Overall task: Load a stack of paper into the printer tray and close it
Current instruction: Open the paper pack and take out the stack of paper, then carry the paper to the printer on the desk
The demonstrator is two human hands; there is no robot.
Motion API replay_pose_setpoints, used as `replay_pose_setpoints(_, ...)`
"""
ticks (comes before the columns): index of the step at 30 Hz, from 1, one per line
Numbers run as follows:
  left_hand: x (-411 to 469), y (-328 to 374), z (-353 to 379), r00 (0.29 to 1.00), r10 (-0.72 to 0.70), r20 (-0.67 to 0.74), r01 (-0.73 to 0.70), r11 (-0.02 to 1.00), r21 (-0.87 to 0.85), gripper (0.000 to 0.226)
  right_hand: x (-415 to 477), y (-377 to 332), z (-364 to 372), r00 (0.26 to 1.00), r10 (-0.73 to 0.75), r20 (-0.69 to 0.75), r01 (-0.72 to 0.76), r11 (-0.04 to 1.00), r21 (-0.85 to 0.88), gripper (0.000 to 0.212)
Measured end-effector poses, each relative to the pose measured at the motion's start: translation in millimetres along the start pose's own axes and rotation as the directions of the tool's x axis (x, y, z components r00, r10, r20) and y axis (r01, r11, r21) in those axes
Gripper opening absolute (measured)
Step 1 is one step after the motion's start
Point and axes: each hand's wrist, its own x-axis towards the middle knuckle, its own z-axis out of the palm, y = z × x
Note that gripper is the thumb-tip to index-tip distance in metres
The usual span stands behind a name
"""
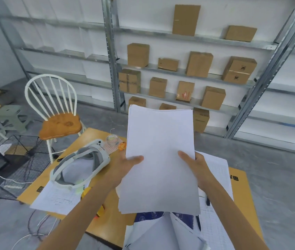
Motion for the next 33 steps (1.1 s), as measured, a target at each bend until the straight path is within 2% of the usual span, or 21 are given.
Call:
replay_pose_setpoints(4, -23.6, 6.1, -34.3, 0.995, 0.008, -0.097, -0.020, 0.992, -0.128, 0.024, 12.9, -9.0, 35.6, 0.978, 0.060, 0.198, -0.087, 0.988, 0.128, 0.011)
replay_pose_setpoints(7, -49.5, 3.7, -70.1, 0.972, -0.001, -0.234, -0.049, 0.977, -0.208, 0.024, 20.6, -12.9, 72.4, 0.927, 0.085, 0.365, -0.152, 0.976, 0.157, 0.016)
replay_pose_setpoints(11, -97.0, 0.1, -118.6, 0.904, -0.004, -0.428, -0.109, 0.965, -0.240, 0.016, 17.2, -16.0, 139.2, 0.845, 0.090, 0.528, -0.154, 0.985, 0.078, 0.012)
replay_pose_setpoints(12, -111.7, -0.2, -129.7, 0.880, -0.004, -0.475, -0.122, 0.965, -0.234, 0.018, 13.6, -16.5, 158.3, 0.824, 0.091, 0.559, -0.141, 0.989, 0.046, 0.012)
replay_pose_setpoints(15, -161.4, -1.1, -165.7, 0.821, 0.008, -0.571, -0.166, 0.960, -0.224, 0.043, -5.4, -19.6, 218.4, 0.757, 0.086, 0.647, -0.093, 0.995, -0.024, 0.013)
replay_pose_setpoints(16, -178.2, -2.6, -177.8, 0.802, 0.013, -0.597, -0.179, 0.959, -0.219, 0.040, -15.9, -21.3, 238.0, 0.732, 0.097, 0.674, -0.085, 0.995, -0.051, 0.012)
replay_pose_setpoints(19, -233.7, -7.3, -212.8, 0.720, 0.031, -0.693, -0.230, 0.953, -0.196, 0.019, -51.2, -20.6, 299.9, 0.649, 0.103, 0.753, -0.039, 0.994, -0.103, 0.023)
replay_pose_setpoints(21, -271.6, -12.2, -238.1, 0.674, 0.037, -0.738, -0.259, 0.947, -0.189, 0.027, -78.6, -19.7, 342.3, 0.600, 0.102, 0.794, -0.019, 0.993, -0.113, 0.030)
replay_pose_setpoints(23, -309.3, -18.6, -263.0, 0.619, 0.026, -0.785, -0.291, 0.936, -0.198, 0.035, -106.3, -16.9, 382.9, 0.536, 0.087, 0.840, 0.008, 0.994, -0.108, 0.020)
replay_pose_setpoints(29, -429.3, -40.4, -326.1, 0.418, -0.006, -0.908, -0.315, 0.937, -0.151, 0.029, -204.3, -2.1, 499.5, 0.278, 0.103, 0.955, 0.057, 0.991, -0.124, 0.017)
replay_pose_setpoints(33, -505.0, -61.1, -350.5, 0.271, -0.026, -0.962, -0.330, 0.937, -0.118, 0.030, -271.8, 16.1, 563.6, 0.118, 0.144, 0.983, 0.112, 0.981, -0.157, 0.024)
